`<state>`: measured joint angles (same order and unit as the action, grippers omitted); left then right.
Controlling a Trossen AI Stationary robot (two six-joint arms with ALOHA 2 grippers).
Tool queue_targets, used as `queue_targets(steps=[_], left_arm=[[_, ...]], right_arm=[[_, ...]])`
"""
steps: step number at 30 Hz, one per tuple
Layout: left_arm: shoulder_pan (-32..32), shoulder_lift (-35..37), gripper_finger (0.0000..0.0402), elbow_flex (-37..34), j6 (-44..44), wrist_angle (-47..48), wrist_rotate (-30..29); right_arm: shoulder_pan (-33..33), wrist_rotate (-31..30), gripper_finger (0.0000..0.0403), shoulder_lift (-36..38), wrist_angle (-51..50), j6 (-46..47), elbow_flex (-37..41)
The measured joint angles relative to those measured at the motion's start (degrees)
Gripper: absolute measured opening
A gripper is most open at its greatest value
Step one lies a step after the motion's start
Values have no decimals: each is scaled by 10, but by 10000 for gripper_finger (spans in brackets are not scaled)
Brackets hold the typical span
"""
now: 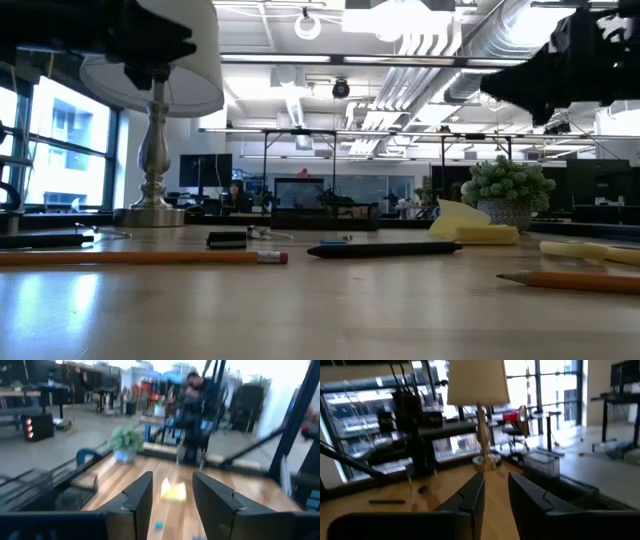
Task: Pick and place office supplies into organizer
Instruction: Put the blue binder clip into the black desk organizer
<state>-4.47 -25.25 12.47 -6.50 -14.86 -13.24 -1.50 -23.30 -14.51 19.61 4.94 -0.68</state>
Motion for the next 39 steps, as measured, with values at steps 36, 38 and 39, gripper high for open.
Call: queue_targets(steps=[36, 38, 39], left_arm=[[0, -202, 101, 0, 138, -224, -14], [0, -209, 101, 0, 138, -214, -14], [0, -211, 101, 0, 138, -214, -14]], right_arm=[[40, 98, 161, -865, 94, -4, -389], [42, 103, 161, -887, 84, 4, -399], [42, 103, 161, -896, 78, 8, -402]])
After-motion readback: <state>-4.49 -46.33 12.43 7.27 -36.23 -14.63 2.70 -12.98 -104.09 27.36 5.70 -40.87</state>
